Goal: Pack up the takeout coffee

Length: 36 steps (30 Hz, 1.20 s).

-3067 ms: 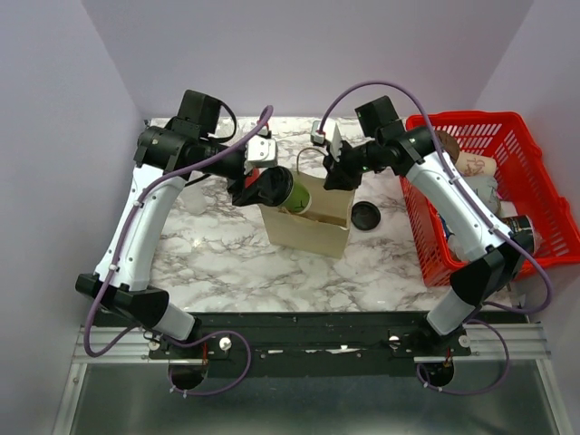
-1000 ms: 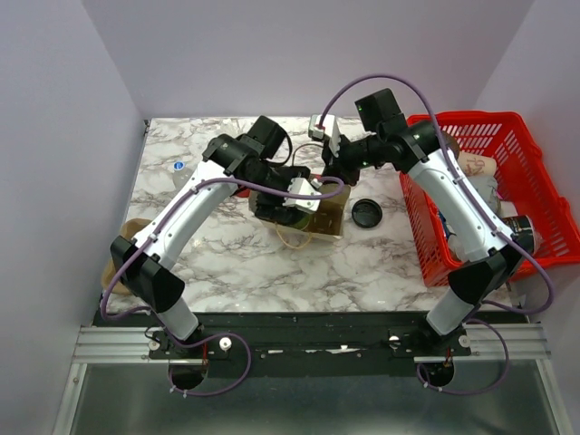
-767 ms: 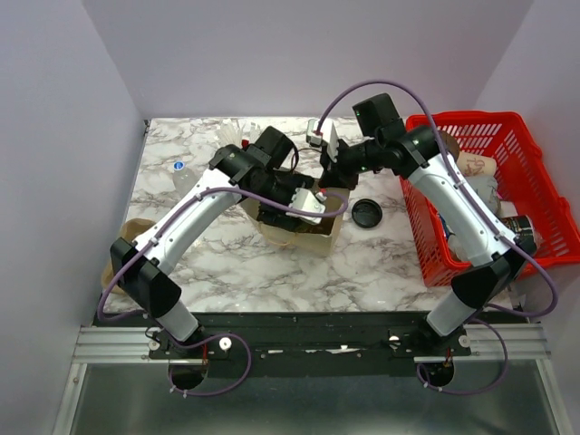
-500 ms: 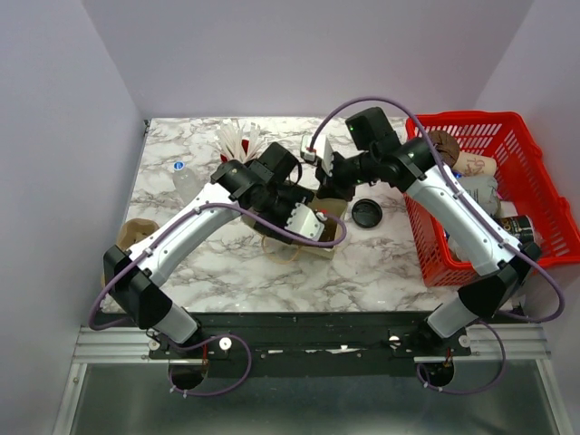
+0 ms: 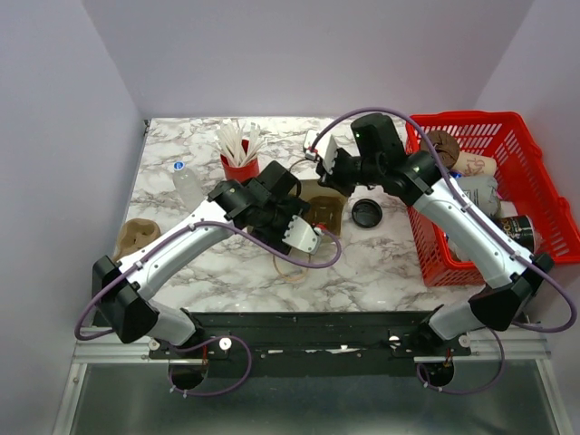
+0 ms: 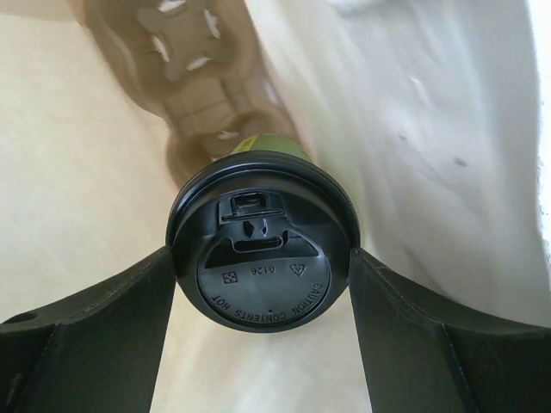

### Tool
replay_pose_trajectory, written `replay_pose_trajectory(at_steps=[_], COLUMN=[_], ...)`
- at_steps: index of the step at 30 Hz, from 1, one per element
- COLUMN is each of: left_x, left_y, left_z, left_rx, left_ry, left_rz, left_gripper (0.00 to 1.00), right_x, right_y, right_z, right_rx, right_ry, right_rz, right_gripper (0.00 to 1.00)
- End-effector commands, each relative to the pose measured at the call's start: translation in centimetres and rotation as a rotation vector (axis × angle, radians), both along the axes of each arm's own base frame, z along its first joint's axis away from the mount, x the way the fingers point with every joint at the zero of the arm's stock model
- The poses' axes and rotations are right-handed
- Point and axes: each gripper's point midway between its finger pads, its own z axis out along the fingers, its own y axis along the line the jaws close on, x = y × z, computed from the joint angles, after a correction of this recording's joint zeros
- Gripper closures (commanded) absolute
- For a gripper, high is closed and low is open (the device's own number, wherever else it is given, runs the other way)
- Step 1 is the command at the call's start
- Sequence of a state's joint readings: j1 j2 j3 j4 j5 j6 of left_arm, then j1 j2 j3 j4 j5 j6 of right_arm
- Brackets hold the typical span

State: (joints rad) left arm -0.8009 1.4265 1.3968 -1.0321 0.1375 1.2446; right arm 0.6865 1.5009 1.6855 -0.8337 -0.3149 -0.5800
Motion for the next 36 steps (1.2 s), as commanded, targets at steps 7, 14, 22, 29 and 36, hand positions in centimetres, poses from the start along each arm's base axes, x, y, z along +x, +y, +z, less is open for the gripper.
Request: replay_pose_trajectory(at_steps=[7, 14, 22, 29, 36], left_x=[1.4, 1.1, 2.5, 2.9, 2.5], left_y=[0.3, 0.0, 0.1, 0.7, 1.7], left_z=[-1.0, -1.5, 0.0, -0.7, -1.8], left_rx=[-0.092, -0.136, -0.196, -0.177, -0.136], left_ry=[-0.110, -0.050, -0.113, -0.131, -0.123], left_rz=[0.144, 0.236, 0.293, 0.322, 0.323], left_gripper=[1.00, 1.00, 1.00, 1.00, 1.00], right_x=[0.5, -0.7, -2.1, -2.7, -2.7], right_y=[0.3, 0.8, 1.0, 1.2, 0.8], right_z=[-0.6, -0.4, 0.2, 0.1, -0.1], right_rx=[0.061, 0.077, 0.114, 0.126, 0.107], right_ry=[-0.144, -0.123, -0.067, -0.049, -0.081], right_rz=[-0.042, -0.016, 0.002, 0.011, 0.015], right_gripper=[0.99, 0.99, 0.99, 1.00, 0.99])
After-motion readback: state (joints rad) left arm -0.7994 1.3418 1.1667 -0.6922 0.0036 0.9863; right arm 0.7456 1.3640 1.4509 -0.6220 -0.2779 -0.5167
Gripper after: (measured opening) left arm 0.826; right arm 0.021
